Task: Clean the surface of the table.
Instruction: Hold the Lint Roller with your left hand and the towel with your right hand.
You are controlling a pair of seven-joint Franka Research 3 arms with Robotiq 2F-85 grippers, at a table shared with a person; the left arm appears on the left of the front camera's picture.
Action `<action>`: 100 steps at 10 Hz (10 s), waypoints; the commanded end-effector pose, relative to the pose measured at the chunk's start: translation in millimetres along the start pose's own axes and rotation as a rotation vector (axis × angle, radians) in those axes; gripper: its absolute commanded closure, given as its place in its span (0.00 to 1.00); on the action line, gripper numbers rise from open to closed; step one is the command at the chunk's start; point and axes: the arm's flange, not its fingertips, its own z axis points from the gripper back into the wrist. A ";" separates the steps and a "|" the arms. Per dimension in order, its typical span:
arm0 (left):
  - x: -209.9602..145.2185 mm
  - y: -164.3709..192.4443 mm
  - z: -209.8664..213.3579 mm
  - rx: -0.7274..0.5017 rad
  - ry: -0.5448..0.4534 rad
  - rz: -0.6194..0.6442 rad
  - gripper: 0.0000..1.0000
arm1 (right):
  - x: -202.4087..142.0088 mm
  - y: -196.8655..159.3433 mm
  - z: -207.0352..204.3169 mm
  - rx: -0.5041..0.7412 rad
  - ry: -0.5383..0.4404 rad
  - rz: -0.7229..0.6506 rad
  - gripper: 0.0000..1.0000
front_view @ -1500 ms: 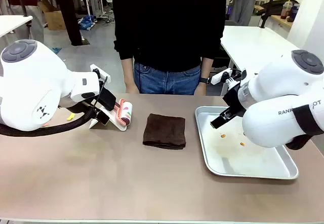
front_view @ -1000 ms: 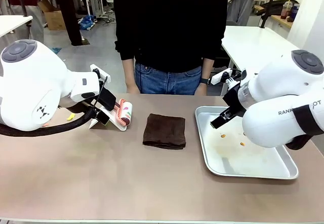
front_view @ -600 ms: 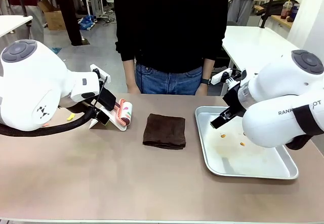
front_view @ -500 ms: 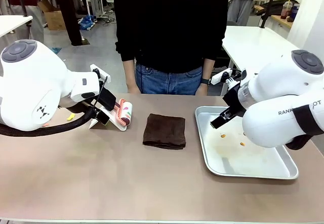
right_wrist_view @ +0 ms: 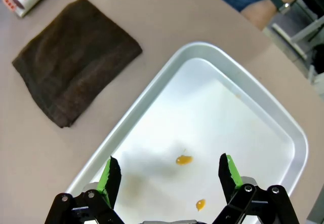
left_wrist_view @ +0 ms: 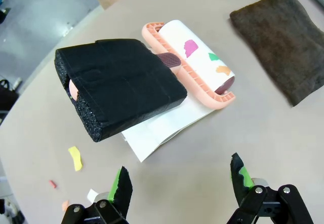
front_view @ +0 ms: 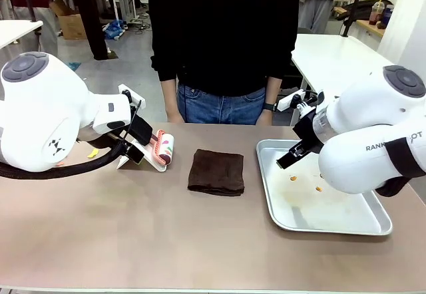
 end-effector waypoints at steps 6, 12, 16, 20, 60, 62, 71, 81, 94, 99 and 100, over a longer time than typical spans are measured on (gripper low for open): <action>-31.3 38.1 91.2 -0.338 0.061 0.151 0.00 | -16.7 -33.8 86.8 0.514 0.116 -0.525 0.00; -165.8 172.7 171.9 -0.676 -0.412 0.527 0.00 | -104.3 -129.0 137.0 0.915 -0.069 -0.900 0.00; -264.3 197.5 164.6 -0.688 -0.601 0.827 0.00 | -186.7 -184.7 145.8 0.969 -0.278 -1.132 0.00; -282.8 244.3 176.1 -0.681 -0.602 0.901 0.00 | -209.5 -215.6 153.2 0.931 -0.286 -1.226 0.00; 72.7 143.1 -32.7 -0.500 0.219 0.810 0.00 | 105.1 51.8 -123.4 0.316 0.601 -0.808 0.00; 72.8 142.5 -40.6 -0.527 0.219 0.809 0.00 | 109.7 60.8 -136.8 0.286 0.605 -0.802 0.00; 73.0 142.0 -45.4 -0.590 0.220 0.769 0.00 | 114.5 47.8 -154.5 0.293 0.415 -0.894 0.00; 72.0 140.6 -45.0 -0.602 0.217 0.761 1.00 | 111.8 45.6 -154.0 0.362 0.425 -0.915 1.00; 72.6 139.2 -41.2 -0.603 0.194 0.769 1.00 | 106.0 36.2 -150.5 0.461 0.431 -0.930 1.00; 54.8 155.5 1.6 -0.912 0.149 0.692 1.00 | 71.6 -6.6 -120.4 1.078 0.279 -0.868 1.00; 46.8 160.8 13.8 -0.950 0.110 0.702 1.00 | 64.6 -13.3 -118.3 1.168 0.228 -0.851 1.00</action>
